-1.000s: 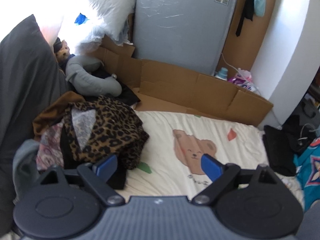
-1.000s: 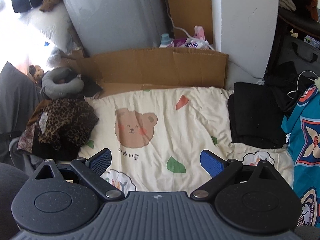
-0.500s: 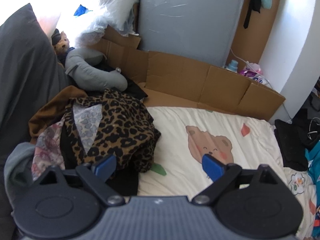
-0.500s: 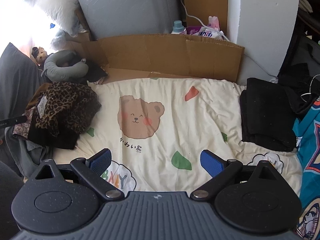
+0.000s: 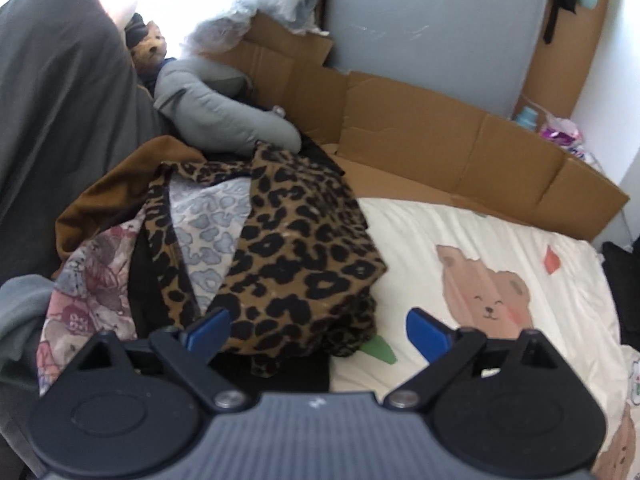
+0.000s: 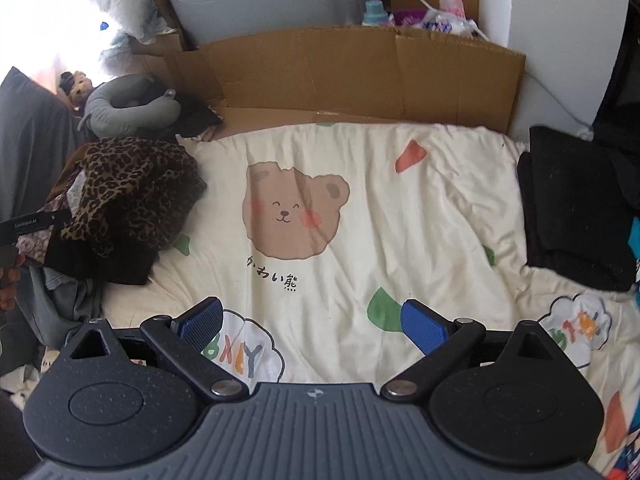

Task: Fold clothes
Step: 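Move the left tool toward the leopard-print garment on the clothes pile, then close the left gripper on the leopard-print garment's edge and lift it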

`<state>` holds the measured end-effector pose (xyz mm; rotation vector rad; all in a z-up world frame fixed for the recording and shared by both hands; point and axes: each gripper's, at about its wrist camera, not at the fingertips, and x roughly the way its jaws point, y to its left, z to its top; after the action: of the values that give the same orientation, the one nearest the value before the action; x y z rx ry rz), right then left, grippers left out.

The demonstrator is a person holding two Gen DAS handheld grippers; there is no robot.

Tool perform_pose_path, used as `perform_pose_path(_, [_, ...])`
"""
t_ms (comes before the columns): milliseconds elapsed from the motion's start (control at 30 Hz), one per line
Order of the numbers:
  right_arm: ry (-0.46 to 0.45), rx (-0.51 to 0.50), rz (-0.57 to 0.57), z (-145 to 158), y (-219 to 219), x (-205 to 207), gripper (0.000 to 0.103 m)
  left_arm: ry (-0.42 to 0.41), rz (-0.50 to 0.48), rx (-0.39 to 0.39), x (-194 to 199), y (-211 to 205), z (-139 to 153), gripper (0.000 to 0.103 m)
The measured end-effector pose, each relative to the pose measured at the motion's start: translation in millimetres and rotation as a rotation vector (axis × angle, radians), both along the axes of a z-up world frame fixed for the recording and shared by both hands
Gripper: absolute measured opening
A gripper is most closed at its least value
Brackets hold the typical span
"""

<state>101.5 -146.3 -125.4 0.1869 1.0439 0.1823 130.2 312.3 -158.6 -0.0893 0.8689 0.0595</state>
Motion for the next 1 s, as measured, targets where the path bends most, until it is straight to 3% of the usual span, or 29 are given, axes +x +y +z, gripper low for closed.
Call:
perform_pose_path(733, [0.060, 0.085, 0.054, -70.4, 31.9, 43.0, 0.099, 0.084, 0.006, 0.041, 75.5, 35.7, -67.6, 0.095])
perform_pose_path(800, [0.060, 0.094, 0.054, -70.6, 32.7, 44.5, 0.099, 0.081, -0.002, 0.041, 75.0, 34.7, -68.3, 0.084])
perform_pose_path(867, [0.060, 0.101, 0.053, -71.9, 32.8, 47.0, 0.099, 0.088, -0.011, 0.034, 73.3, 33.3, -67.7, 0.063])
perform_pose_path(900, [0.059, 0.104, 0.052, -72.6, 32.8, 48.4, 0.099, 0.088, -0.016, 0.026, 71.8, 33.0, -66.7, 0.058])
perform_pose_path(967, [0.057, 0.114, 0.050, -72.9, 33.1, 49.4, 0.099, 0.078, -0.026, -0.008, 66.6, 34.6, -62.3, 0.032])
perform_pose_path(1000, [0.055, 0.122, 0.050, -72.7, 33.3, 49.4, 0.099, 0.075, -0.030, -0.030, 64.1, 36.6, -59.0, 0.028])
